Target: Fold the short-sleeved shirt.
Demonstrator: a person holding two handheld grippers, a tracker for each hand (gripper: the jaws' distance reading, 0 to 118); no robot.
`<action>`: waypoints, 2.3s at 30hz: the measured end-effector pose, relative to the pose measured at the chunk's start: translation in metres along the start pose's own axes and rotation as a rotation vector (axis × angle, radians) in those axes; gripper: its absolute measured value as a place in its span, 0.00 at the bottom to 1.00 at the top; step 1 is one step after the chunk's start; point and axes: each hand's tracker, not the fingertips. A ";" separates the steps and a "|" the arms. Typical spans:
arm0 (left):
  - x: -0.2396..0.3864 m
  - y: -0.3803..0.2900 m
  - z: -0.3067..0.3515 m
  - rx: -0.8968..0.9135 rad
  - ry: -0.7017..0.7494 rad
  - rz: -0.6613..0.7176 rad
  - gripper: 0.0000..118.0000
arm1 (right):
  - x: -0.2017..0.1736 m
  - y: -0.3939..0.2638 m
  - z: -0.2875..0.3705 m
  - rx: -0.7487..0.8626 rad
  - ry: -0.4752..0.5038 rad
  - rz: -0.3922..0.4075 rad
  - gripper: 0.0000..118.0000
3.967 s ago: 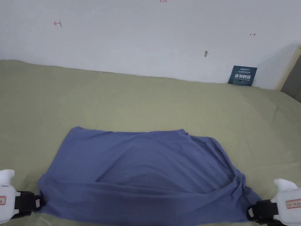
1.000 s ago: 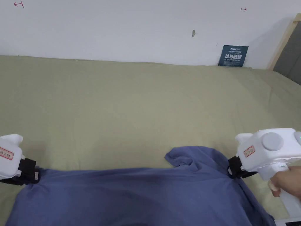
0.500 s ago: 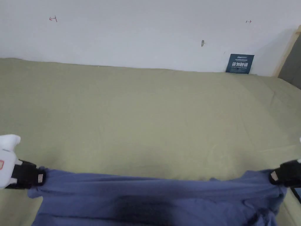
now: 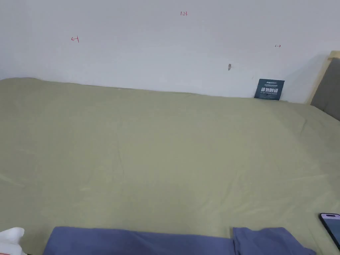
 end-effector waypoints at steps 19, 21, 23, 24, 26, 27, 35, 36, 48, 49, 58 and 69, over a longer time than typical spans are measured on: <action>0.019 -0.004 0.091 0.173 0.075 -0.110 0.00 | -0.067 0.005 0.074 0.075 -0.016 0.113 0.00; 0.012 0.000 0.084 0.134 0.010 -0.112 0.00 | -0.080 0.003 0.068 0.065 0.000 0.160 0.00; -0.001 0.008 0.075 0.118 -0.065 -0.101 0.00 | -0.090 0.003 0.063 0.050 0.024 0.187 0.00; -0.007 0.014 0.070 0.111 -0.092 -0.098 0.00 | -0.093 0.003 0.061 0.049 0.038 0.205 0.00; -0.021 0.026 0.058 0.092 -0.184 -0.109 0.00 | -0.102 0.003 0.056 0.046 0.032 0.221 0.00; -0.026 0.030 0.052 0.087 -0.209 -0.113 0.00 | -0.104 0.003 0.055 0.045 0.033 0.226 0.00; -0.059 0.048 0.009 -0.082 -0.330 -0.099 0.00 | -0.115 -0.002 0.044 0.009 0.020 0.277 0.00; -0.062 0.049 0.007 -0.092 -0.351 -0.091 0.00 | -0.115 -0.002 0.042 0.004 0.023 0.273 0.00; -0.060 0.039 -0.025 -0.035 -0.574 0.033 0.96 | -0.140 -0.003 0.025 -0.040 0.056 0.316 0.00; -0.054 0.039 -0.026 -0.036 -0.567 0.026 0.95 | -0.142 -0.004 0.024 -0.044 0.067 0.321 0.00; -0.026 0.025 -0.027 -0.054 -0.557 -0.043 0.05 | -0.141 0.002 0.025 -0.031 0.082 0.314 0.00; 0.134 0.037 0.009 0.019 -0.675 -0.280 0.05 | -0.104 0.014 0.050 0.040 0.085 0.253 0.00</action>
